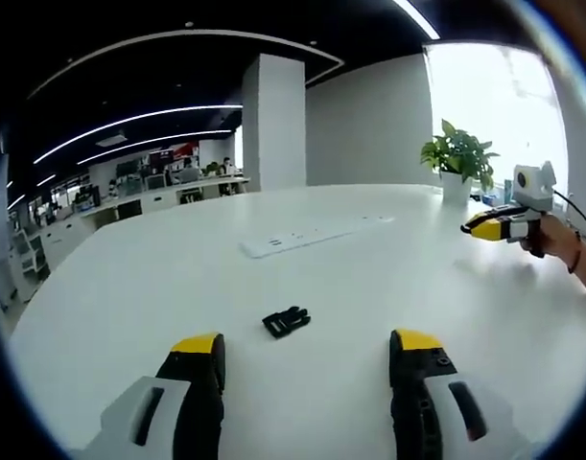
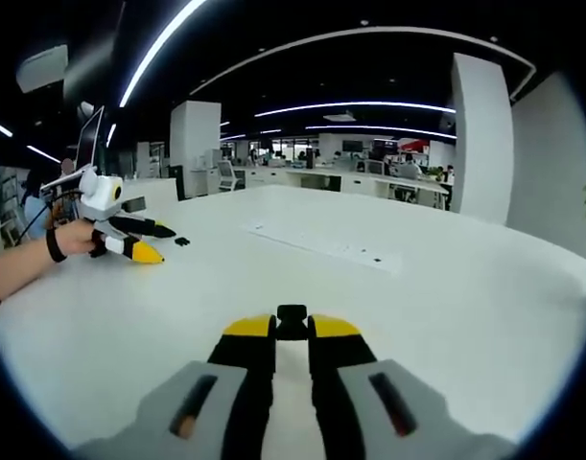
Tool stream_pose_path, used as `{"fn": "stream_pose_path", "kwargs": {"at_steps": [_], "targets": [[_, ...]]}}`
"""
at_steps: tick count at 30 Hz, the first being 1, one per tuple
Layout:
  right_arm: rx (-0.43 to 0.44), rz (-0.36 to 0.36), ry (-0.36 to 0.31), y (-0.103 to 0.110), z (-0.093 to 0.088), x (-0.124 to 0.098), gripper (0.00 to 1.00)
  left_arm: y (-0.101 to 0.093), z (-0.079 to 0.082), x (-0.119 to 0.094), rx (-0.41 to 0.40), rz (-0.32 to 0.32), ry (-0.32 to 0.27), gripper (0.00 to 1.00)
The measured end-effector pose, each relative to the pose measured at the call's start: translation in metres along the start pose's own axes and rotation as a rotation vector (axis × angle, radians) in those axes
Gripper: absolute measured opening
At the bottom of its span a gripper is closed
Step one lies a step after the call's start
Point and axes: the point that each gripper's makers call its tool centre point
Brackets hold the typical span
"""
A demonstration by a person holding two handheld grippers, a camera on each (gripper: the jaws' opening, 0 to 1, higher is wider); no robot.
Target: Snap the two parts of the plastic buckle together until the buckle closes and remains connected.
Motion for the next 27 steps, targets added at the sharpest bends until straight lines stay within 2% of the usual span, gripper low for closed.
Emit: {"fn": "stream_pose_path", "kwargs": {"at_steps": [9,14,27], "targets": [[0.005,0.002,0.0,0.001,0.0,0.0,0.12,0.004,0.003,0.007,-0.01,0.023,-0.006,0.75],[0.005,0.003,0.002,0.0,-0.001,0.0,0.12,0.004,0.006,0.011,-0.008,0.003,-0.022,0.73],[0.007,0.007,0.007,0.001,-0.003,0.002,0.12,0.008,0.013,0.018,-0.011,0.002,-0.05,0.72]]}}
Point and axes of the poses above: the point that each gripper's makers call its tool centre point, and the gripper's own axes: x roughly forward along the fingers, y roughly to its left, z roughly out of its top, and after that the axes turned 7 degrees about z, right-handed
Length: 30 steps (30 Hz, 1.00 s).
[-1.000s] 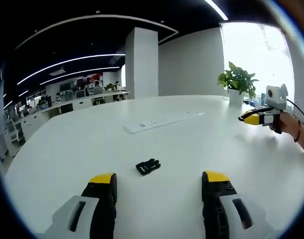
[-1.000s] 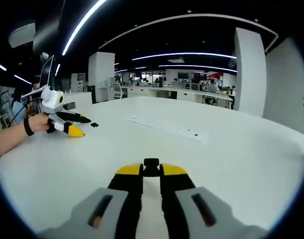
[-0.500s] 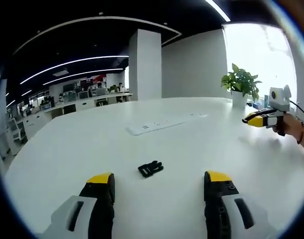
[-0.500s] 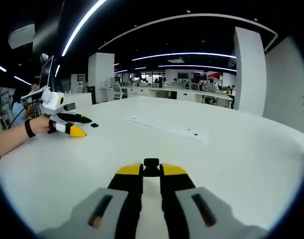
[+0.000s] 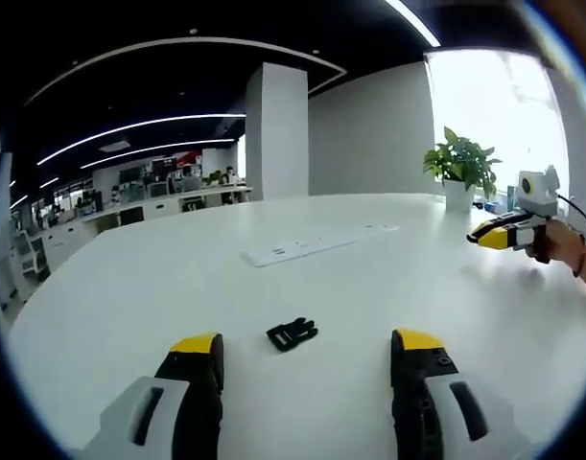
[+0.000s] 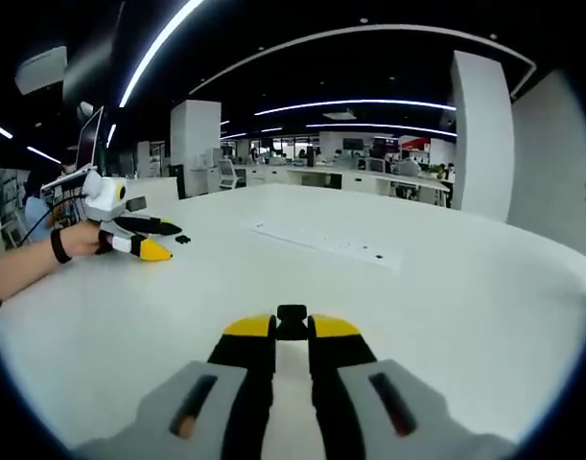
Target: Snap the two parts of the plastic buckle together until the buckle closes and remains connected.
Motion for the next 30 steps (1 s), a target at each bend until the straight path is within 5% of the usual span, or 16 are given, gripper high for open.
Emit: {"fn": "stream_pose_path", "kwargs": {"at_steps": [6,30], "targets": [[-0.001,-0.004,-0.002,-0.002,0.001,-0.001,0.12,0.0,0.002,0.001,0.0,-0.003,-0.01,0.71],[0.002,0.0,0.012,0.0,-0.004,-0.001,0.12,-0.012,0.003,-0.007,0.033,-0.083,-0.025,0.4]]}}
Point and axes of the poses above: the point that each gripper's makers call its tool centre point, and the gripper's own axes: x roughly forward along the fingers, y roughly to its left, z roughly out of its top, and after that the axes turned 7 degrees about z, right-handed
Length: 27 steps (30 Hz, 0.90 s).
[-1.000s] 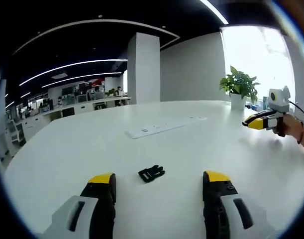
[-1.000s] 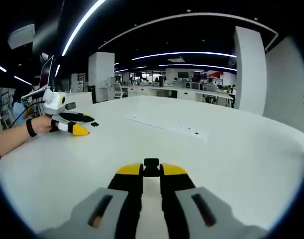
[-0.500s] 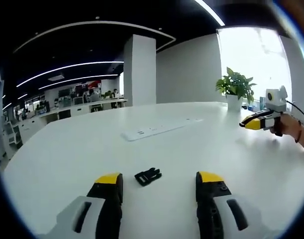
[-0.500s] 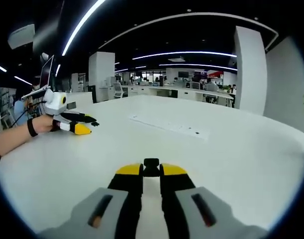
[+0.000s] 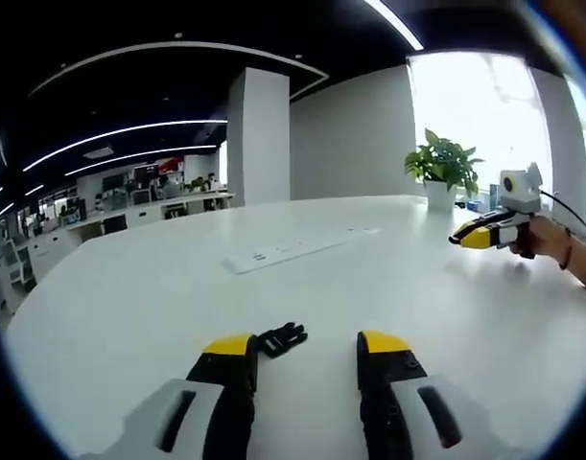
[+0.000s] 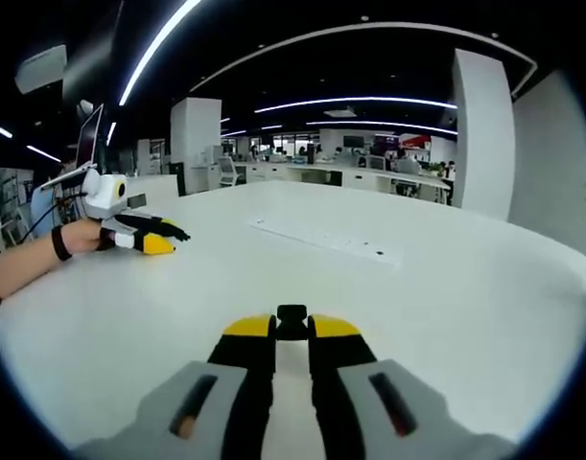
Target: Snap the two parts of the plastic buckle together until the buckle closes and remains connected.
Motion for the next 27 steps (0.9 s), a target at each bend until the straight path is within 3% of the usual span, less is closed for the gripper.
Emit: {"fn": "stream_pose_path", "kwargs": {"at_steps": [4,9,16,21,27], "targets": [[-0.001,0.001,0.0,0.0,0.0,0.0,0.12,-0.004,-0.001,-0.003,0.017,-0.027,-0.001,0.27],[-0.005,0.005,0.004,0.001,0.0,0.001,0.12,-0.005,-0.001,-0.004,0.022,-0.023,-0.002,0.27],[-0.003,0.009,-0.003,0.002,0.002,0.001,0.12,-0.008,0.004,-0.002,0.062,-0.041,-0.048,0.28],[-0.001,0.009,-0.007,0.002,0.003,0.001,0.12,-0.007,0.004,0.002,0.006,-0.028,-0.038,0.27],[-0.002,0.013,-0.001,0.003,0.002,0.002,0.12,-0.014,0.002,0.0,0.009,-0.056,-0.029,0.21]]}}
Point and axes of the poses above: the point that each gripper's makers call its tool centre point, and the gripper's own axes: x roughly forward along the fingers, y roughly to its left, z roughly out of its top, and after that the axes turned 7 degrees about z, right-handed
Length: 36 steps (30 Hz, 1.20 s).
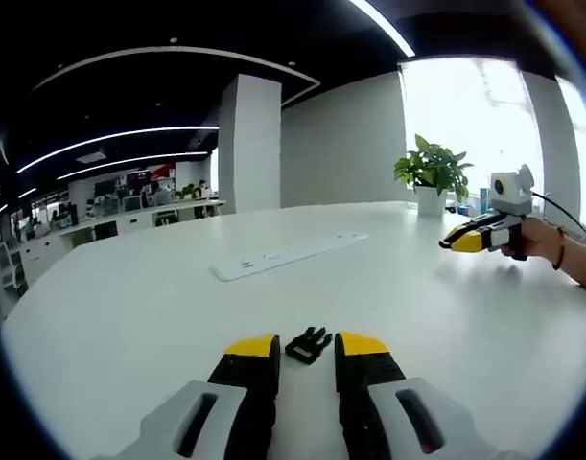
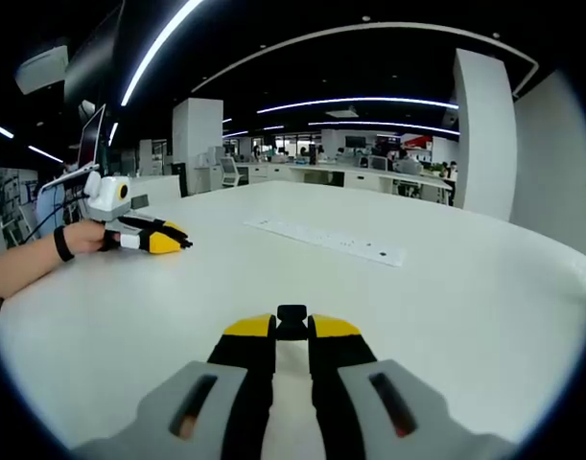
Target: Snap the two parts of the plastic buckle together until the buckle closes and remains connected.
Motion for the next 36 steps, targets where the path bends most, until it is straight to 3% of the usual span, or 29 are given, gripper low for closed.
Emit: {"fn": "stream_pose_path", "kwargs": {"at_steps": [5,9,15,18,32,36], "targets": [[0.002,0.002,0.003,0.001,-0.002,0.0,0.12,-0.003,-0.001,-0.002,0.004,-0.011,0.008,0.21],[-0.003,0.002,0.006,0.002,-0.002,0.001,0.12,-0.014,0.0,-0.003,0.033,-0.065,-0.01,0.21],[-0.003,0.002,0.002,0.002,-0.001,0.0,0.12,-0.015,0.0,-0.001,0.019,-0.062,-0.006,0.21],[-0.003,0.002,0.002,0.001,-0.001,0.001,0.12,-0.028,0.0,-0.002,0.04,-0.121,-0.016,0.21],[-0.006,0.009,0.005,0.003,-0.001,0.001,0.12,-0.029,0.003,0.006,0.023,-0.08,-0.002,0.2],[-0.006,0.01,0.005,0.004,-0.001,0.001,0.12,-0.027,0.003,0.005,0.021,-0.079,0.007,0.12]]}}
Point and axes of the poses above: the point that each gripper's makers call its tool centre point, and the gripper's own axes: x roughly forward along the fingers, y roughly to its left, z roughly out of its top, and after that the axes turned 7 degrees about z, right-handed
